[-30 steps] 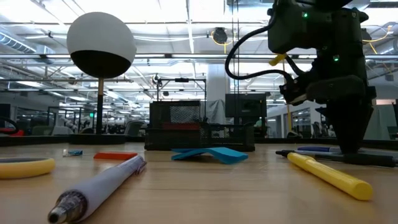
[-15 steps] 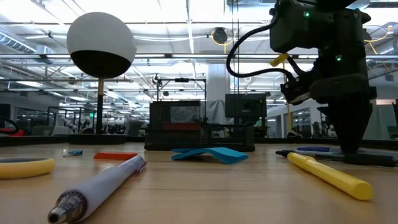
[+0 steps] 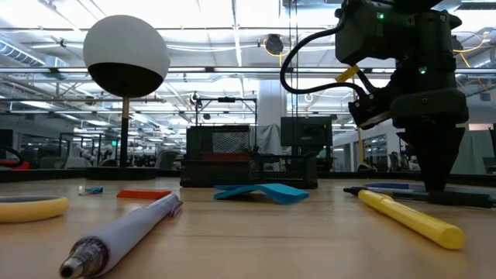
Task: Pick and place office supplies into organizer
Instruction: Put the gray pen into the desk organizer
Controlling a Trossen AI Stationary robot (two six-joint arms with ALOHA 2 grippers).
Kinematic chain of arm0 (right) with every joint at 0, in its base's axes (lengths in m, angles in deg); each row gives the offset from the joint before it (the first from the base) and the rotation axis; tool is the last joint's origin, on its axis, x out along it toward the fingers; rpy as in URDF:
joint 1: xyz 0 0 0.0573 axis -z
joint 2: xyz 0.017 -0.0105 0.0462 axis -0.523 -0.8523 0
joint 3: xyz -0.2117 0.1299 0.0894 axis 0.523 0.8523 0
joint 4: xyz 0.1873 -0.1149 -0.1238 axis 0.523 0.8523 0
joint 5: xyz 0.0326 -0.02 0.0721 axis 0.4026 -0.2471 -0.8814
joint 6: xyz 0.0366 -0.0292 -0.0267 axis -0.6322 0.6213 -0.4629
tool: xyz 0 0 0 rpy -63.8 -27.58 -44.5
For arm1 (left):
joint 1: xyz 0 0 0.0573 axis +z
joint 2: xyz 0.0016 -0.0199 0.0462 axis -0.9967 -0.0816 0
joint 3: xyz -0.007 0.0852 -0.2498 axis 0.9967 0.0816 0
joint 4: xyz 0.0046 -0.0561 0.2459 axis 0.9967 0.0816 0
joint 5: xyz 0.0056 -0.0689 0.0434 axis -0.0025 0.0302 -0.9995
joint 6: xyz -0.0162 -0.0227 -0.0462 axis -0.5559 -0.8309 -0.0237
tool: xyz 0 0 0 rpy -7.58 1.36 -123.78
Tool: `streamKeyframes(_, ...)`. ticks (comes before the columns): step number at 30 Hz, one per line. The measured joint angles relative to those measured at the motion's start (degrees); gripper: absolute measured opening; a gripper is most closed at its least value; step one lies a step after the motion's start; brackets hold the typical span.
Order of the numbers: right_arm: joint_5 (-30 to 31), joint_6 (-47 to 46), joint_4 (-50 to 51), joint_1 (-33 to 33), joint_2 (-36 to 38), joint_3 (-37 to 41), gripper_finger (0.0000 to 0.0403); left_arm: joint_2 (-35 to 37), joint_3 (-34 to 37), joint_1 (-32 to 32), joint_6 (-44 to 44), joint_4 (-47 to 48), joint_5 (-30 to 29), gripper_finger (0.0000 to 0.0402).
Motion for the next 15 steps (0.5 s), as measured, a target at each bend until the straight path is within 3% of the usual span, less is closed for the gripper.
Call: streamKeyframes(15, -2.4, 2.9, -0.6, 1.4, 2.1, 0.3, 0.0028, 0.0, 0.0, 0.0, 0.0, 0.0, 0.0, 0.02)
